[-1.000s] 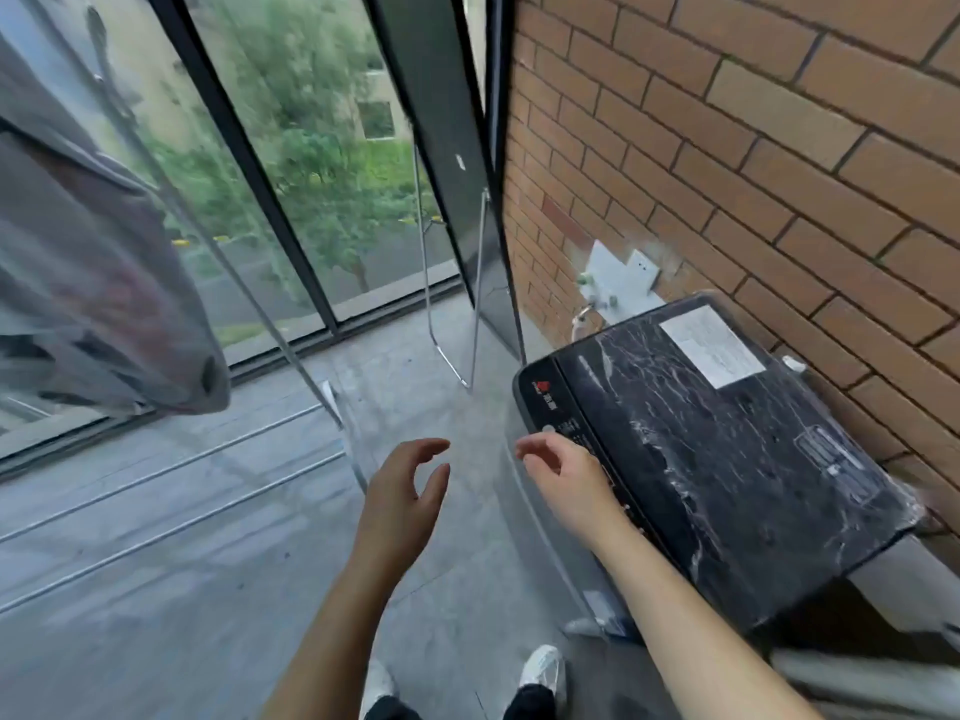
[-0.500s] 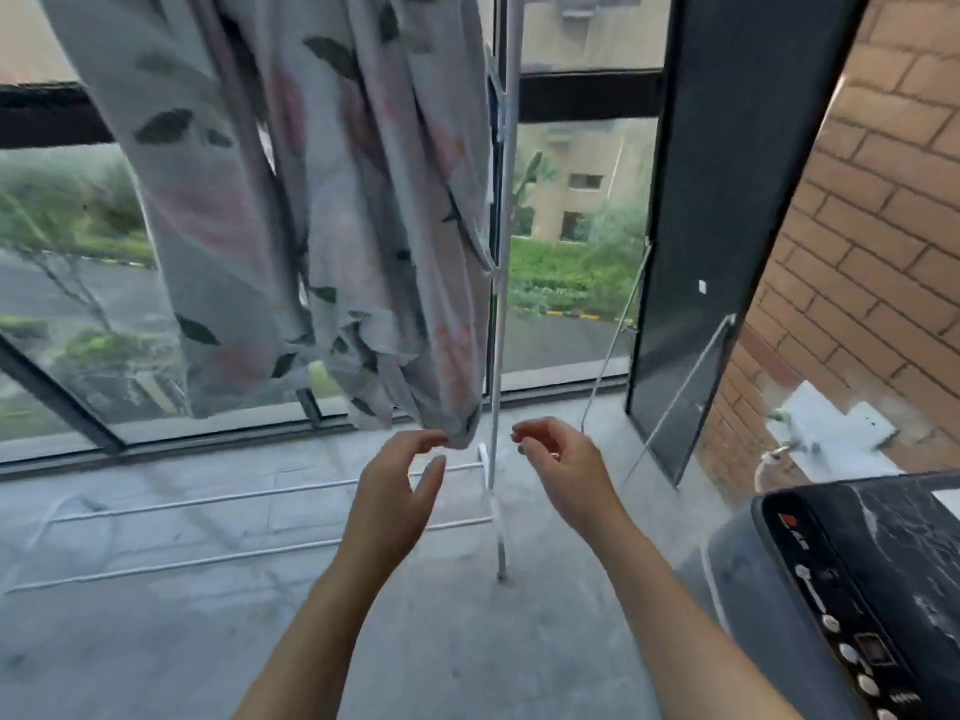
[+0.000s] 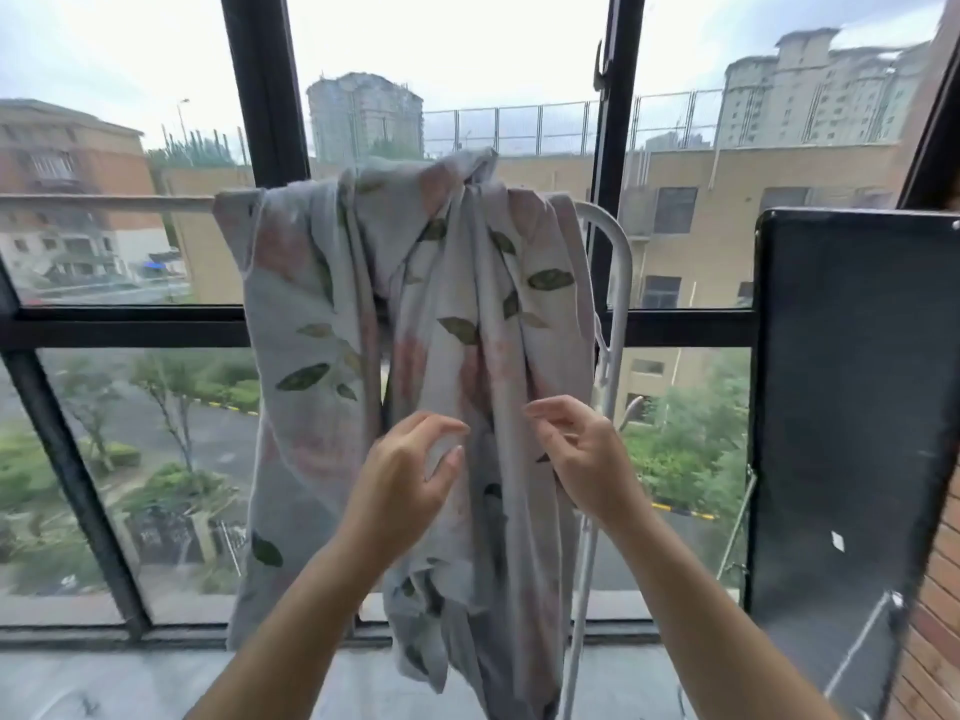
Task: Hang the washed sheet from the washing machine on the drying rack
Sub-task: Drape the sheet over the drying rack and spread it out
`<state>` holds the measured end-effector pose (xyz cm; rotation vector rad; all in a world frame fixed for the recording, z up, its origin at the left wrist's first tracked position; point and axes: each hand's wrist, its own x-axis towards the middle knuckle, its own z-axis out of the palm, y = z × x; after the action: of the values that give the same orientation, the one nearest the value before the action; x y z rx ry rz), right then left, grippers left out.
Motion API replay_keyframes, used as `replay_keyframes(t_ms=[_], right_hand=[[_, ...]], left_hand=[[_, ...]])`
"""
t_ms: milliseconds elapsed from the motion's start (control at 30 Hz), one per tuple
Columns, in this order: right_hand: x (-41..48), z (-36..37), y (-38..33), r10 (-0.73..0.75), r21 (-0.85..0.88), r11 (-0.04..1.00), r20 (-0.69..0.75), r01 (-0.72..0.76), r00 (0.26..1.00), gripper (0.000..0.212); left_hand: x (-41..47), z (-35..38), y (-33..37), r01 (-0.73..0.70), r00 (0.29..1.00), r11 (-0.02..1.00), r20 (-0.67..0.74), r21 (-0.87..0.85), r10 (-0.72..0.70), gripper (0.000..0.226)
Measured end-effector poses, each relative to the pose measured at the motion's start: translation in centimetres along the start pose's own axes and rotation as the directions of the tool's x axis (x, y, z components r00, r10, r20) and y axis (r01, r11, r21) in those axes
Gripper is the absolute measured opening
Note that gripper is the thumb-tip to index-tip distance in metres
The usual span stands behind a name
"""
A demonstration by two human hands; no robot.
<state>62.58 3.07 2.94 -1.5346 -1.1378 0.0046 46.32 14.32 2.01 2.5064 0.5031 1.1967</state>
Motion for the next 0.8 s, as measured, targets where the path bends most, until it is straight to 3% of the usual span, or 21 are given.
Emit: replay_keyframes(t_ms=[267, 400, 467, 533, 667, 733, 800], right_hand=[[12.7, 0.6, -5.2, -0.314, -0.052, 0.948, 0.004, 0.313, 0.950, 0.019], [17.1, 1.6, -8.2, -0.464, -0.214, 0.861, 0.044, 0.462, 0.885, 0.018], [19.0, 2.3, -9.8, -0.498, -0.315, 0.807, 0.089, 0.499, 0.862, 0.019], [20.5, 3.6, -11.4, -0.496, -0.346, 0.783, 0.154, 0.516, 0.855, 0.022], [22.8, 6.8, -14.4, -0.430, -0.419, 0.746, 0.291, 0.518, 0.854, 0.030], [24.0, 8.6, -15.7, -0.414, -0.442, 0.732, 0.316, 0.519, 0.854, 0.032], [25.4, 9.9, -16.4, -0.391, -0.462, 0.727, 0.329, 0.508, 0.860, 0.033]], left_hand=[[10.9, -3.2, -2.2, -0.100, 0.973, 0.982, -0.189, 0.157, 0.129, 0.030], [14.6, -6.2, -3.9, 0.031, 0.902, 0.935, -0.413, 0.353, 0.126, 0.018], [15.5, -7.6, -4.6, 0.182, 0.869, 0.897, -0.493, 0.402, 0.044, 0.030], [15.7, -8.7, -5.5, 0.310, 0.849, 0.886, -0.520, 0.344, -0.095, 0.052], [16.2, -9.9, -8.0, 0.554, 0.807, 0.799, -0.390, 0.234, -0.444, 0.091], [16.8, -10.3, -9.9, 0.675, 0.737, 0.704, -0.232, 0.221, -0.635, 0.086], [17.1, -11.0, -11.4, 0.684, 0.729, 0.710, -0.116, 0.166, -0.675, 0.053]])
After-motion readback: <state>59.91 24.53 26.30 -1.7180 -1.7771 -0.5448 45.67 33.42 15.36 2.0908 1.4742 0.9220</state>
